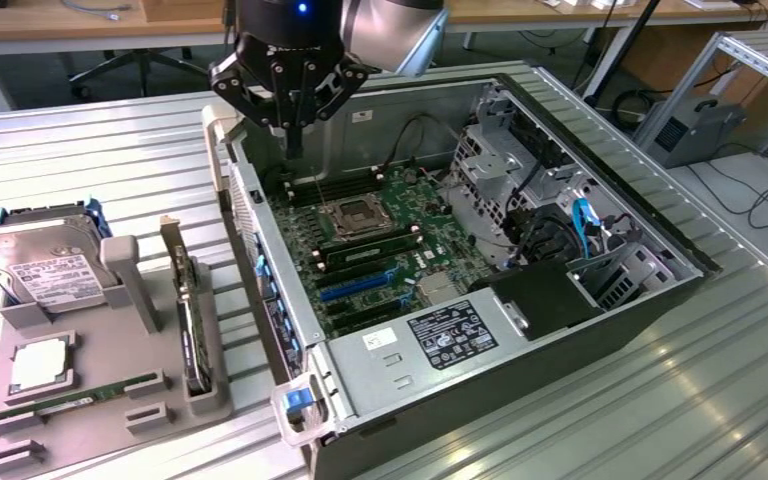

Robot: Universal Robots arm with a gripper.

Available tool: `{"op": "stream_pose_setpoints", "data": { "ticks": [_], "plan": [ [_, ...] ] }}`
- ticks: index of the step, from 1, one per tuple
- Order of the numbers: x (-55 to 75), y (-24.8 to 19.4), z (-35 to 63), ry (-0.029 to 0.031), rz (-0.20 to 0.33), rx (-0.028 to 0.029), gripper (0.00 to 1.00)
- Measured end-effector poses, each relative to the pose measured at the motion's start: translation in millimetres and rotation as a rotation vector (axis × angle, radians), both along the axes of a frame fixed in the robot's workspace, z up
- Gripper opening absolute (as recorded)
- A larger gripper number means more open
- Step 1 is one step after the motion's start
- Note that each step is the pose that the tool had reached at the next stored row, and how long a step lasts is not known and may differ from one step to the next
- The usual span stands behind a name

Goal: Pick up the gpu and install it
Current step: 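Reach for the gpu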

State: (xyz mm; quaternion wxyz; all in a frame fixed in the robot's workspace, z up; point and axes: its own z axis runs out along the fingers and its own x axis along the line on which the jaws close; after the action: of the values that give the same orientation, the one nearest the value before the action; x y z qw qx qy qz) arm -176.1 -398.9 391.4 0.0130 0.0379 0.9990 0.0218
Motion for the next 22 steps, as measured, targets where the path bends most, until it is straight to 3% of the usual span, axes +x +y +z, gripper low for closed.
{"op": "stream_pose_setpoints", "data": {
  "ticks": [22],
  "plan": [
    [-6.1, 0.0, 0.0, 0.0, 0.0, -0.001, 0.11]
  ]
}}
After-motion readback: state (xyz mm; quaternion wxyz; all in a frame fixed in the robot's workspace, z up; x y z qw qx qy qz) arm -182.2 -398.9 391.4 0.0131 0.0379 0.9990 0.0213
